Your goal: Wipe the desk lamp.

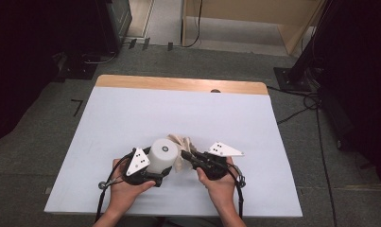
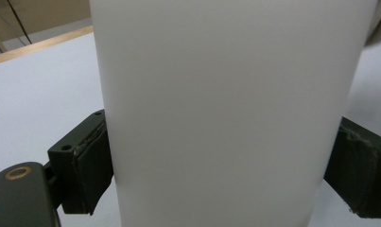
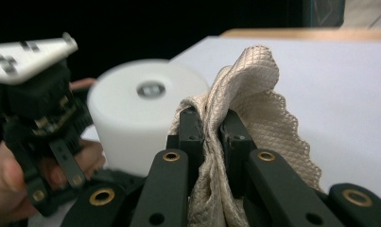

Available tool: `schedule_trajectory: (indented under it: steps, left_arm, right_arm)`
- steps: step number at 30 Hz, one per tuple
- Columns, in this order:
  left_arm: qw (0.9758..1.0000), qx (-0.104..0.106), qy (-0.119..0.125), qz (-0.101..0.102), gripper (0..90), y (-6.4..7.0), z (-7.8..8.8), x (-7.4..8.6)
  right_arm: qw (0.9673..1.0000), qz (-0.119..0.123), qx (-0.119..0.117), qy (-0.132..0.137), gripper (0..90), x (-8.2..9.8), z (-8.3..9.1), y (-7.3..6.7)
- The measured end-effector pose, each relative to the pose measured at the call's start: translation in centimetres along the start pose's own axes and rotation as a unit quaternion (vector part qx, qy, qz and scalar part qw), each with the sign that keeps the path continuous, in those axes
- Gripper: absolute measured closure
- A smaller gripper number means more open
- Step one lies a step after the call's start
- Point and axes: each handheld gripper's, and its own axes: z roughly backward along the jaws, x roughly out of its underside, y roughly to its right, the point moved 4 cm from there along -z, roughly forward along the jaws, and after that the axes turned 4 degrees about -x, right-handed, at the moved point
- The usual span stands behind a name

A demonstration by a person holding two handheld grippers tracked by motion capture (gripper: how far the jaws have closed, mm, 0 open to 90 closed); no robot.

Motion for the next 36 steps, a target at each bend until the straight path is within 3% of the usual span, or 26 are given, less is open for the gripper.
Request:
schedule_trajectory:
  steps: [4,7,8,14,20,24,28,31,35,36]
  left_arm:
    - [0.9995,-0.003,-0.006,-0.029,8.6,0.5,-0.2,-0.3]
    - [0.9984,-0.001,-0.013,-0.054,8.6,1.0,-0.4,-0.6]
    - [0.9984,-0.001,-0.013,-0.054,8.6,1.0,-0.4,-0.6]
    - [0.9944,-0.007,-0.021,-0.103,8.6,2.3,-0.7,-1.0]
    - [0.9935,-0.005,-0.019,-0.112,8.6,2.5,-0.7,-1.0]
    - [0.9931,-0.003,-0.015,-0.116,8.6,2.5,-0.7,-1.0]
    - [0.9954,0.001,-0.008,-0.096,8.6,2.2,-0.8,-0.9]
    - [0.9963,0.003,-0.01,-0.085,8.6,2.0,-0.7,-0.8]
    - [0.9966,0.002,-0.01,-0.081,8.5,1.9,-0.7,-0.8]
    - [0.9966,0.002,-0.01,-0.081,8.6,1.9,-0.7,-0.8]
  right_arm:
    - [0.9998,0.009,-0.007,0.015,82.5,-0.8,0.4,-0.3]
    - [0.9992,0.019,-0.03,0.018,82.4,-1.2,0.1,-1.1]
    - [0.9991,0.02,-0.033,0.016,82.5,-1.3,0.0,-1.3]
    - [0.9978,0.024,-0.057,0.024,82.4,-1.6,-0.6,-3.0]
    - [0.9973,0.024,-0.061,0.034,82.2,-1.8,-0.9,-3.6]
    - [0.9992,0.02,-0.02,0.029,82.0,-1.6,-0.7,-2.3]
    - [0.9995,0.008,0.002,0.03,82.1,-1.1,-0.1,-0.7]
    - [0.9996,0.008,-0.007,0.026,82.1,-1.0,0.0,-1.1]
    - [0.9979,0.02,-0.058,0.022,82.1,-1.3,-0.5,-2.7]
    - [0.9979,0.02,-0.058,0.022,82.1,-1.3,-0.5,-2.7]
